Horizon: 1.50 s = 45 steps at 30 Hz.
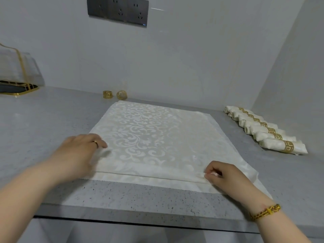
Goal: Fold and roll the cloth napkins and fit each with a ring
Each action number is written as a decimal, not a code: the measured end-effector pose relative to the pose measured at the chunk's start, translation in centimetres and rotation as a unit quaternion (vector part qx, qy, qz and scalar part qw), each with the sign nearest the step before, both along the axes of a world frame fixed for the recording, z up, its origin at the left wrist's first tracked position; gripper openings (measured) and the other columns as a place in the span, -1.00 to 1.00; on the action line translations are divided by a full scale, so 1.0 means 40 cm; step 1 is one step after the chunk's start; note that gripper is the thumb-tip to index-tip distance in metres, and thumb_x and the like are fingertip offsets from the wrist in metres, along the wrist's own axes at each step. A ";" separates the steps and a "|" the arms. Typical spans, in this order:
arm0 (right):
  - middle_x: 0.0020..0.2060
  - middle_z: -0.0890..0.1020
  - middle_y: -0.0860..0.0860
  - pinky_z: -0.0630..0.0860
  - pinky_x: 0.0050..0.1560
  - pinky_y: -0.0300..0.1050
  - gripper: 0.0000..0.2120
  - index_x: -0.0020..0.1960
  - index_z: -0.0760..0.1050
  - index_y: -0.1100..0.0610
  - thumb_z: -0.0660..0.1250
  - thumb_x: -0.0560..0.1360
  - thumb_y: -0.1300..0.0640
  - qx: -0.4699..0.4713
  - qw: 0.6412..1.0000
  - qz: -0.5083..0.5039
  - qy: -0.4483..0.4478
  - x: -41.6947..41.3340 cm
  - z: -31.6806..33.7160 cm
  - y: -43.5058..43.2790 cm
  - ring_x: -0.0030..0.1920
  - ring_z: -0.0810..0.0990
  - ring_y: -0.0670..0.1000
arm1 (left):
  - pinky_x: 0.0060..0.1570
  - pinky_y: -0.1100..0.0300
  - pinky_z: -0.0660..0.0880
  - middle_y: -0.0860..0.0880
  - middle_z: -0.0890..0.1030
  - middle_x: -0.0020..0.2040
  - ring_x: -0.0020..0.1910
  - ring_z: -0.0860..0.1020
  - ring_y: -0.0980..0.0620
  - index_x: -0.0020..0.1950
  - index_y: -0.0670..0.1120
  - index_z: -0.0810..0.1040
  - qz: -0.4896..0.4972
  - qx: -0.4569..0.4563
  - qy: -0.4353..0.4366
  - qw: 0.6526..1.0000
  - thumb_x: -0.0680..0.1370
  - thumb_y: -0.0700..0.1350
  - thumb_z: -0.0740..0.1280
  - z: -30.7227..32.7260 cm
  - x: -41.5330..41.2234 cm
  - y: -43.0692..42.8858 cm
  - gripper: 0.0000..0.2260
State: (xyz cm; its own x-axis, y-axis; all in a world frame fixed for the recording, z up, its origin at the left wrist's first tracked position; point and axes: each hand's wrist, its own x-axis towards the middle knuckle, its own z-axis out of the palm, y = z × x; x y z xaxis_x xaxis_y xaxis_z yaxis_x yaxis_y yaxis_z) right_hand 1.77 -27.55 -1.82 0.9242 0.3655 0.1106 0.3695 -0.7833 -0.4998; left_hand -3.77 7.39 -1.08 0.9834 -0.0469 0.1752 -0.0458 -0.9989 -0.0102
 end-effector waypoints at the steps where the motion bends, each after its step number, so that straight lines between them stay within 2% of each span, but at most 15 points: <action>1: -0.37 0.51 -0.10 0.36 -0.20 -0.23 -0.75 -0.33 0.40 -0.08 0.31 0.46 0.16 -0.008 1.000 0.002 0.004 0.002 0.000 0.004 -0.28 0.45 -0.12 | 0.29 0.36 0.06 0.19 0.14 0.41 0.41 0.14 0.15 0.38 0.10 0.23 -0.039 -0.031 -0.021 0.999 0.47 -0.27 0.20 -0.006 -0.003 -0.027 -0.47; 3: -0.42 0.47 -0.09 0.33 -0.23 -0.26 -0.75 -0.35 0.40 -0.08 0.32 0.46 0.16 -0.010 1.000 0.000 0.014 0.004 0.004 0.009 -0.33 0.41 -0.16 | 0.26 0.48 -0.01 0.19 0.19 0.38 0.42 0.17 0.16 0.36 0.08 0.32 -0.102 -0.095 -0.049 0.989 0.47 -0.36 0.16 -0.028 -0.009 -0.080 -0.47; 5: -0.43 0.44 -0.09 0.32 -0.26 -0.28 -0.76 -0.34 0.42 -0.06 0.32 0.45 0.17 -0.004 1.000 -0.005 0.028 0.008 0.005 0.012 -0.35 0.39 -0.17 | 0.26 0.44 0.17 0.14 0.39 0.28 0.31 0.37 0.13 0.26 0.04 0.47 -0.159 -0.113 -0.095 0.976 0.41 -0.38 0.17 -0.063 -0.002 -0.115 -0.49; 7: -0.42 0.43 -0.10 0.31 -0.27 -0.27 -0.78 -0.33 0.42 -0.05 0.33 0.45 0.16 -0.001 0.999 -0.010 0.039 0.012 0.005 0.013 -0.35 0.38 -0.17 | 0.16 0.37 0.34 0.06 0.57 0.15 0.15 0.48 0.12 0.21 0.00 0.51 -0.203 -0.121 -0.107 0.966 0.37 -0.25 0.14 -0.086 0.002 -0.139 -0.55; 11: -0.34 0.44 -0.12 0.32 -0.22 -0.25 -0.80 -0.27 0.38 -0.05 0.32 0.44 0.17 0.005 0.999 -0.009 0.043 0.020 0.001 0.008 -0.30 0.38 -0.13 | 0.04 0.43 0.39 0.12 0.63 0.06 0.02 0.55 0.22 0.14 0.04 0.56 -0.248 -0.115 -0.106 0.956 0.39 -0.13 0.09 -0.099 0.017 -0.176 -0.60; 14: -0.29 0.41 -0.19 0.30 -0.21 -0.27 -0.78 -0.28 0.41 -0.05 0.31 0.38 0.26 -0.083 0.987 0.023 -0.138 0.023 -0.012 0.006 -0.17 0.43 -0.09 | -0.03 0.51 0.42 0.21 0.61 0.03 0.04 0.49 0.27 -0.02 0.10 0.64 -0.252 -0.108 -0.055 0.960 0.53 0.10 0.02 -0.078 0.019 -0.174 -0.61; 17: -0.36 0.54 -0.14 0.10 -0.20 -0.42 -0.84 -0.38 0.53 -0.01 0.21 0.25 0.18 -0.129 0.954 0.069 -0.263 0.015 -0.028 -0.010 -0.19 0.35 -0.09 | 0.15 0.59 0.14 0.31 0.40 0.15 0.23 0.21 0.33 0.13 0.03 0.60 -0.253 -0.134 -0.078 0.955 0.33 0.48 -0.24 -0.096 0.033 -0.154 -0.16; 22: -0.31 0.61 -0.17 0.30 -0.15 -0.28 -0.74 -0.26 0.63 -0.02 0.18 0.33 -0.06 -0.148 0.949 0.082 -0.267 -0.014 -0.033 -0.046 -0.14 0.34 -0.11 | -0.19 0.54 0.35 0.26 0.59 -0.20 -0.09 0.40 0.27 -0.23 0.11 0.66 -0.233 -0.078 -0.090 0.965 0.42 0.13 0.11 -0.077 0.035 -0.152 -0.67; 30: -0.30 0.62 -0.11 0.35 -0.08 -0.20 -0.71 -0.35 0.62 0.01 0.12 0.31 0.05 -0.192 0.925 0.057 -0.323 0.007 -0.026 -0.054 -0.11 0.35 -0.04 | -0.24 0.39 0.37 0.25 0.58 -0.38 -0.43 0.53 0.23 -0.35 0.08 0.62 -0.224 -0.057 -0.207 0.951 0.58 0.10 -0.05 -0.085 0.045 -0.152 -0.48; 32: -0.32 0.61 -0.10 0.30 -0.13 -0.29 -0.72 -0.30 0.63 0.04 0.14 0.34 0.05 -0.149 0.936 0.059 -0.312 0.006 -0.019 -0.056 -0.14 0.34 -0.08 | -0.21 0.34 0.37 0.24 0.59 -0.40 -0.46 0.53 0.21 -0.32 0.07 0.62 -0.202 -0.070 -0.218 0.952 0.61 0.09 -0.11 -0.078 0.044 -0.149 -0.44; 34: -0.37 0.60 -0.11 0.17 -0.19 -0.39 -0.71 -0.26 0.64 0.06 0.14 0.36 0.05 -0.114 0.947 0.060 -0.293 0.006 -0.009 -0.062 -0.20 0.38 -0.11 | -0.42 0.45 0.32 0.24 0.61 -0.34 -0.41 0.56 0.21 -0.25 0.06 0.64 -0.174 -0.117 -0.191 0.959 0.54 0.10 0.01 -0.053 0.038 -0.149 -0.57; 36: -0.39 0.61 -0.12 0.19 -0.18 -0.43 -0.71 -0.23 0.64 0.06 0.14 0.39 0.06 -0.100 0.959 0.064 -0.257 0.005 -0.004 -0.059 -0.29 0.50 -0.08 | -0.30 0.54 0.28 0.25 0.60 -0.22 -0.27 0.55 0.25 -0.07 0.06 0.63 -0.119 -0.197 -0.152 0.961 0.52 0.11 0.10 -0.034 0.038 -0.146 -0.68; 38: -0.26 0.64 -0.10 0.29 -0.16 -0.44 -0.74 -0.11 0.64 0.11 0.17 0.48 0.10 -0.079 0.979 0.047 -0.181 0.007 -0.005 -0.057 -0.23 0.54 -0.06 | -0.29 0.47 0.31 0.27 0.52 -0.23 -0.31 0.49 0.30 0.05 0.10 0.54 -0.087 -0.228 -0.083 0.966 0.56 0.02 0.20 -0.049 0.048 -0.137 -0.84; 41: -0.17 0.59 -0.15 0.36 -0.13 -0.46 -0.84 -0.02 0.56 0.03 0.20 0.54 0.17 -0.017 0.998 0.023 -0.052 0.025 -0.016 -0.063 -0.12 0.51 -0.15 | -0.31 0.41 0.32 0.22 0.45 -0.28 -0.33 0.46 0.24 -0.01 0.20 0.38 -0.082 -0.216 -0.035 0.972 0.54 0.01 0.24 -0.061 0.062 -0.131 -0.91; 45: -0.21 0.58 -0.15 0.41 -0.11 -0.30 -0.85 -0.18 0.45 -0.11 0.24 0.52 0.11 -0.006 1.000 0.006 -0.017 0.041 -0.010 -0.059 -0.13 0.53 -0.12 | -0.27 0.41 0.29 0.19 0.44 -0.23 -0.24 0.43 0.25 -0.15 0.25 0.32 -0.073 -0.237 -0.010 0.969 0.50 0.04 0.30 -0.048 0.067 -0.114 -0.84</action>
State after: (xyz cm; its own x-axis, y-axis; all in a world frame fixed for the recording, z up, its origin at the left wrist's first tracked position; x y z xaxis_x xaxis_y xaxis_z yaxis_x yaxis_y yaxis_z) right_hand 3.40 -29.91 -2.22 0.9157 0.3773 0.1381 0.3954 -0.7851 -0.4768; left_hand -1.11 2.82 -2.99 0.9687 -0.0948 0.2293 -0.1910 -0.8746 0.4456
